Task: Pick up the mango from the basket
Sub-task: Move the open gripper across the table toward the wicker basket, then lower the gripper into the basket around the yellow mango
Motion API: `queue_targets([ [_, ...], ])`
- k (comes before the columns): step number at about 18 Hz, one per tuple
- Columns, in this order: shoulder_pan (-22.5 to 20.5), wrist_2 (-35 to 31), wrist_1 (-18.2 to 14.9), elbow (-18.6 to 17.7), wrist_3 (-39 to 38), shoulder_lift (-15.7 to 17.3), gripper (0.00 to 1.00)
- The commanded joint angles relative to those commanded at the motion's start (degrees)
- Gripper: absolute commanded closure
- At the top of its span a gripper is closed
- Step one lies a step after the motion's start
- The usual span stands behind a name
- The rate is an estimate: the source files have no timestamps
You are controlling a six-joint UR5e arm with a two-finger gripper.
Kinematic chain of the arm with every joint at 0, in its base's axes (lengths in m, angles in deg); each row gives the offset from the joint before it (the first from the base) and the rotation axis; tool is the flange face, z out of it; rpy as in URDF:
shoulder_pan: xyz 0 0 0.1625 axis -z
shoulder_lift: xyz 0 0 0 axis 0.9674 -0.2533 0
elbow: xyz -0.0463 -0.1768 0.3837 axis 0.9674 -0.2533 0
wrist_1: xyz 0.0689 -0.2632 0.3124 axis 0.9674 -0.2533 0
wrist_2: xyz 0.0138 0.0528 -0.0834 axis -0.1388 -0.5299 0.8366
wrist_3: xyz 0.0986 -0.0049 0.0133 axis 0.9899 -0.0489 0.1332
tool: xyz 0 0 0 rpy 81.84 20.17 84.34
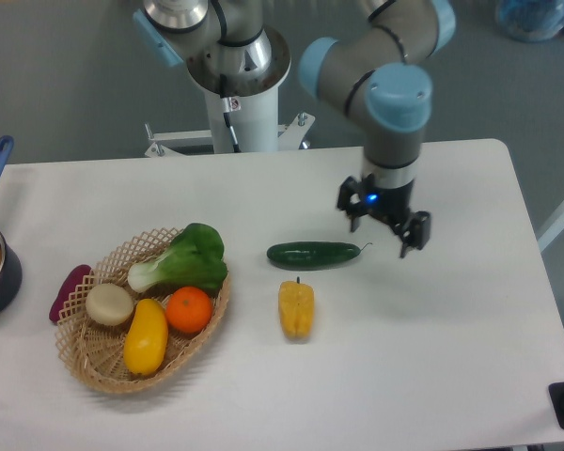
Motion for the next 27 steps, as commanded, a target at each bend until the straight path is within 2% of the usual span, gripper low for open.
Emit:
queue_targets([
  [4,4.8,0.9,0.7,-0.3,-2.9,0.6,0.00],
  [7,8.8,4.0,1.8,0.7,-20.9,1.8,0.00],
  [9,11.4,4.0,2.4,0.9,-30.2,2.0,0.00],
  [13,16.7,4.0,2.5,1.1,-39.4,1.6,0.00],
  [16,20.1,4.0,5.1,1.7,-40.5,-1.2,0.00],
  [17,20.7,4.0,5.3,2.2,-40.8,-2.6,0.00],
  [21,22.8,4.2,5.2,3.1,-43.4,-4.9,0.00],
  [27,25.8,3.9,5.3,6.7,-48.3,-10.2,0.00],
])
